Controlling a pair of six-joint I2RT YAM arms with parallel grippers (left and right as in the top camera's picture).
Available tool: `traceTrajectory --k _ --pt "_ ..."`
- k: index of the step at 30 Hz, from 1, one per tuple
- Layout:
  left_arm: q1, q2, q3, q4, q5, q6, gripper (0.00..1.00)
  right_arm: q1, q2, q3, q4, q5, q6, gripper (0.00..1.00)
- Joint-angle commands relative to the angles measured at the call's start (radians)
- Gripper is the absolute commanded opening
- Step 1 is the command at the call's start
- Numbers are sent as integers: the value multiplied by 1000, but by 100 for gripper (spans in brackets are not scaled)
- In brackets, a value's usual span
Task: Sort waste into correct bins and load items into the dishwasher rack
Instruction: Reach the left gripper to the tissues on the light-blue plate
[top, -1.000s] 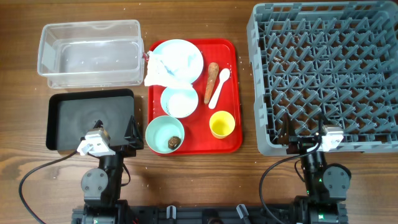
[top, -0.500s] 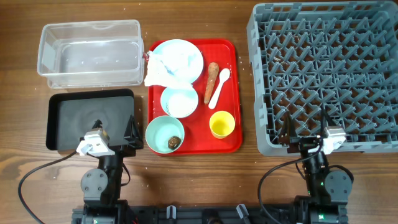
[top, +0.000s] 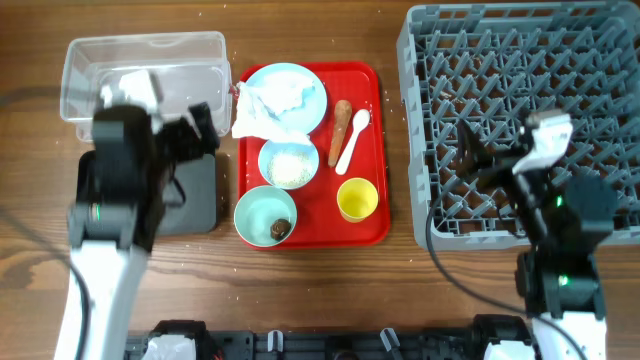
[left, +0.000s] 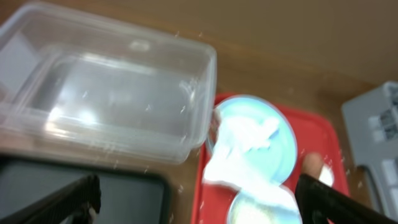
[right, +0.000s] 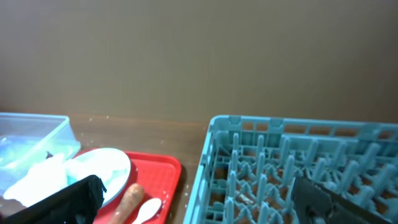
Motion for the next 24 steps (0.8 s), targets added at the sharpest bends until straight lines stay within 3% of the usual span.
traceTrajectory --k 1,4,5,7,10,12,13,15,17,20,24 --pt "-65 301 372 -187 15 18 100 5 122 151 -119 -55 -2 100" --pt "-131 573 661 -353 29 18 100 5 219 227 -211 -66 -1 100" --pt "-166 689 734 -351 114 18 100 5 250 232 -221 -105 -1 100" --pt "-205 794 734 -319 268 14 100 5 286 232 -223 -125 1 100" --pt "-248 904 733 -288 285 -2 95 5 301 231 -235 -125 1 100" --pt "-261 931 733 -297 196 -246 82 5 301 231 -238 -125 2 100" --pt "-269 933 733 -326 92 -395 80 5 301 231 -238 -125 1 100" --pt "-293 933 733 -364 -34 -549 88 5 301 231 -247 -125 1 100" --pt "-309 932 734 -369 -35 -574 99 5 303 231 -256 -125 1 100" --pt "-315 905 743 -468 -79 -653 100 5 304 231 -272 -124 0 100" --pt "-277 920 730 -475 -79 -668 100 5 305 231 -272 -121 -2 100"
